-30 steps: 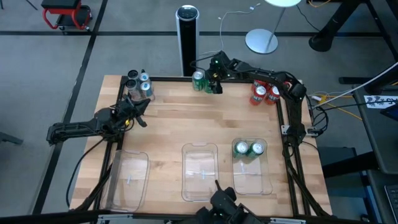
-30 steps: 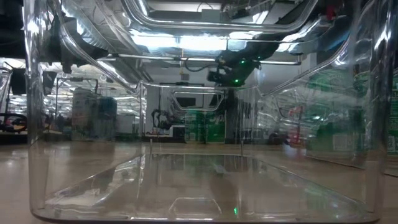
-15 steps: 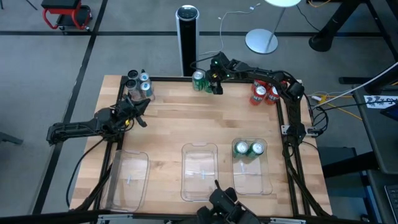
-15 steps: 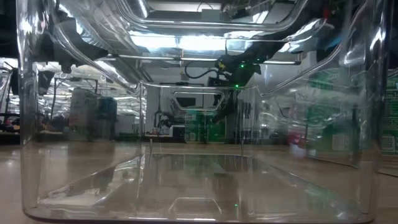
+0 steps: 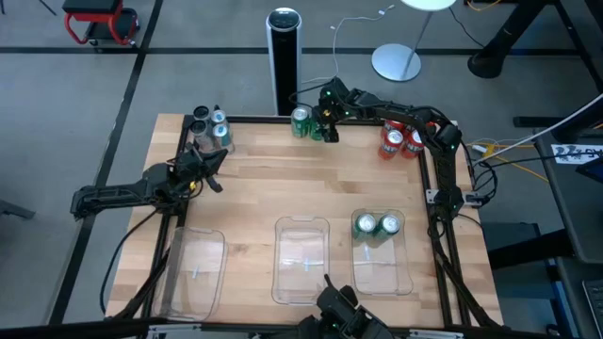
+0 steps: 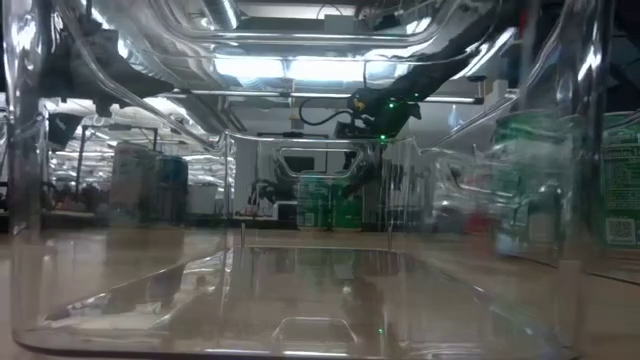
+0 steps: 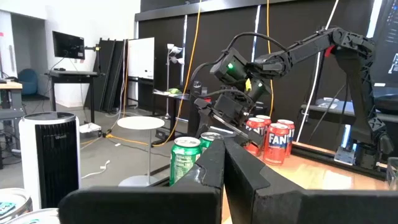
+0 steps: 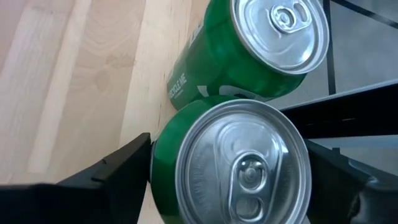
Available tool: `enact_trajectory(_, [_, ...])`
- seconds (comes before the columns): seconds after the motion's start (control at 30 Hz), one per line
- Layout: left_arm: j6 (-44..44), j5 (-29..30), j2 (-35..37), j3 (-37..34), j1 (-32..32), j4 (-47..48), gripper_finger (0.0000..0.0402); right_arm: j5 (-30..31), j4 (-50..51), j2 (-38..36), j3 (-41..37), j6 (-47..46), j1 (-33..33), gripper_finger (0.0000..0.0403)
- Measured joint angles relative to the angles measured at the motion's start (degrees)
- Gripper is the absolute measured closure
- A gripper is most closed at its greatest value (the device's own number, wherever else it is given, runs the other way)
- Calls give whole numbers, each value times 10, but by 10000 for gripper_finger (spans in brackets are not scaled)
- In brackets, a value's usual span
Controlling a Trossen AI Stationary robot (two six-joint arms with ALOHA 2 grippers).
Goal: Sort soda cans
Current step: Put the right green soda can into the right transparent bin
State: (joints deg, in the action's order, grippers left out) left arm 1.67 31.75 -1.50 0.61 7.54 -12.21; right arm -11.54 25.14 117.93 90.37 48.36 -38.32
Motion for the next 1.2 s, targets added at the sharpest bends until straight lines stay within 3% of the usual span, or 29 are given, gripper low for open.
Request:
enact_trajectory(0.3, [0,0,0,0,0,0,402,-46,7,-1,-1,16,1,79])
enact_trajectory(0.7, [2,0,0,0,0,0,402,-51,5,-1,-2,14,5,80])
enact_trajectory(1.2, [1,0,0,0,0,0,402,-51,4,-1,-2,15,5,52])
